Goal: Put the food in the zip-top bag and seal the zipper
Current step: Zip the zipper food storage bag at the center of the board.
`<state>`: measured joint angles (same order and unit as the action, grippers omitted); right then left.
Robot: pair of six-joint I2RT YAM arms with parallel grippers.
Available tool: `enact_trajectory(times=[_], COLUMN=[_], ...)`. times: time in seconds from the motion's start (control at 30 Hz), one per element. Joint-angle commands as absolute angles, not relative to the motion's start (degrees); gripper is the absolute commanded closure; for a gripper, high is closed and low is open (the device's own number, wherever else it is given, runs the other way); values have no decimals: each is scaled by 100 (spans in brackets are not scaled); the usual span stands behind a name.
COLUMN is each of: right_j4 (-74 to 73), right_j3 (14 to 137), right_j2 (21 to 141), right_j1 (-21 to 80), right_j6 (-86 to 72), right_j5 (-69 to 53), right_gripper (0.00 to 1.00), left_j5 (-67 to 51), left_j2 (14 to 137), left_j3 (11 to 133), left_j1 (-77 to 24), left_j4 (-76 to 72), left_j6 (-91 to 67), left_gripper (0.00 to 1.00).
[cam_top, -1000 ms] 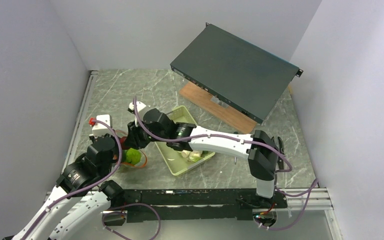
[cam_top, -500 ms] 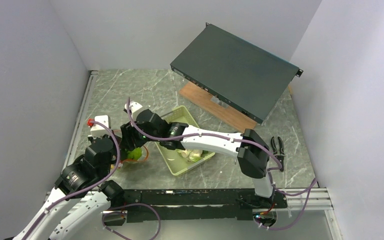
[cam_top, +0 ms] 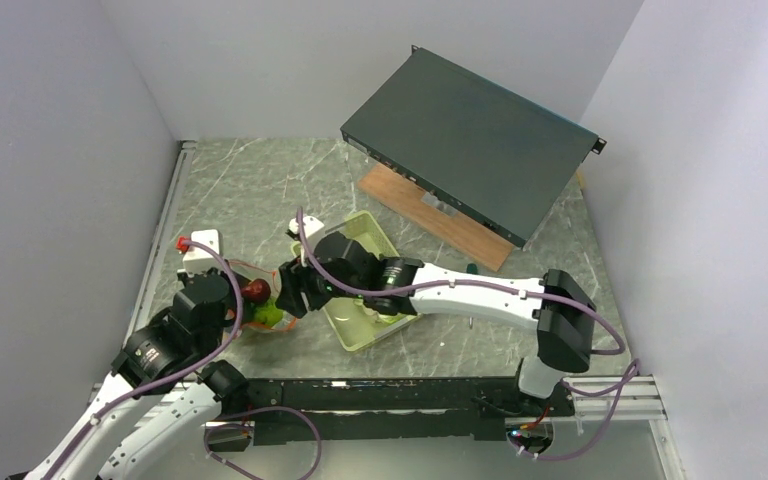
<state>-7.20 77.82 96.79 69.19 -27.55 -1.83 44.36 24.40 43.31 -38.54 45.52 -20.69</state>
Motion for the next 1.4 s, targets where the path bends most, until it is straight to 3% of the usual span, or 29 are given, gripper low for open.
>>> enact_trajectory(times=[0.0,0.23,0.57,0.87,1.03,1.37], right_j4=[-686,-752,-587,-466,-562,-1431], right_j3=[7491,7538,7581,7691,8029,9610], right_j2=[9446,9779,10215,10456,10323,10115], right_j1=[6953,6948,7014,7079,7076,6886], right_j6=[-3221,-4233,-4369,-4353,-3856,-2635], right_j5=[102,423,279,212,307,-411], right_gripper=[37,37,48,73,98,100], left_j5=[4575,4602,4549,4528,4485,3230], left_j2=[2467,2467,2483,2437,2461,2411], left_j3=[4388,4385,4383,4377,4396,5913], left_j1=[-3836,-3836,-3845,-3839,-3849,-3846], left_j4=[4446,4455,4434,4439,4485,6063], left_j6=[-2118,-2137,-2109,-2127,-2184,-4175], left_gripper=[100,100,100,100,100,100])
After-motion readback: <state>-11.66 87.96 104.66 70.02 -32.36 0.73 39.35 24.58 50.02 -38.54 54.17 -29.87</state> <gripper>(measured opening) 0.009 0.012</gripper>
